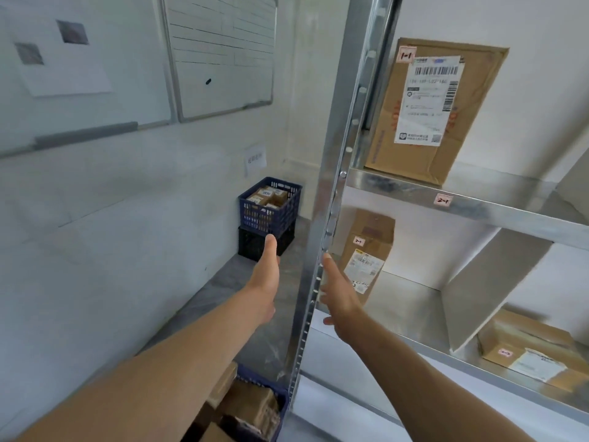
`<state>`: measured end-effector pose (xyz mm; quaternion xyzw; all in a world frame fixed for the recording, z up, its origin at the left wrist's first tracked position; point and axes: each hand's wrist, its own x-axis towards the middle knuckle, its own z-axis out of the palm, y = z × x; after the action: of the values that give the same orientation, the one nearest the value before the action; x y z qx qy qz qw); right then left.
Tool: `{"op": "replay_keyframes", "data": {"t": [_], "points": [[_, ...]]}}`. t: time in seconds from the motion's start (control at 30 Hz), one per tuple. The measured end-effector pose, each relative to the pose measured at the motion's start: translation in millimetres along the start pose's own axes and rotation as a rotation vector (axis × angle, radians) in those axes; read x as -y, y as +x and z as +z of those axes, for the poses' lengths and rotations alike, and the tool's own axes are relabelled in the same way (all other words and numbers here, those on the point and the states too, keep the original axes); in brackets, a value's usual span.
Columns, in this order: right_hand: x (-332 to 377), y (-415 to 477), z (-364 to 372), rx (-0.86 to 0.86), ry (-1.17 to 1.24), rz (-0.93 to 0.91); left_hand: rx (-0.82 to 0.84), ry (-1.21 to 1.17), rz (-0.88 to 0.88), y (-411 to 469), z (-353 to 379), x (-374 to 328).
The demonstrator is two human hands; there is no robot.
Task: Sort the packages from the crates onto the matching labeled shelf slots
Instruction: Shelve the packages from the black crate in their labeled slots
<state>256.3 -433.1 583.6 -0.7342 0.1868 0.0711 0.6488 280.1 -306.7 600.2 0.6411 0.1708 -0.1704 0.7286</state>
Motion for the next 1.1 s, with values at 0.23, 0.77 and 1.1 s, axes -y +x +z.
{"op": "replay_keyframes", "data": {"t": [0.23, 0.77, 1.1], "points": [[1, 9, 66, 0.143, -0.059, 0.000, -0.140, -0.087, -0.028, -1, -72, 5], [-32, 19, 213, 0.744, -0.249, 0.089, -0.692, -0.388, -0.133, -39, -210, 70], [-75, -6, 268, 0.967, -0.385, 0.102, -0.870, -0.531, -0.216, -78, -248, 134]]}}
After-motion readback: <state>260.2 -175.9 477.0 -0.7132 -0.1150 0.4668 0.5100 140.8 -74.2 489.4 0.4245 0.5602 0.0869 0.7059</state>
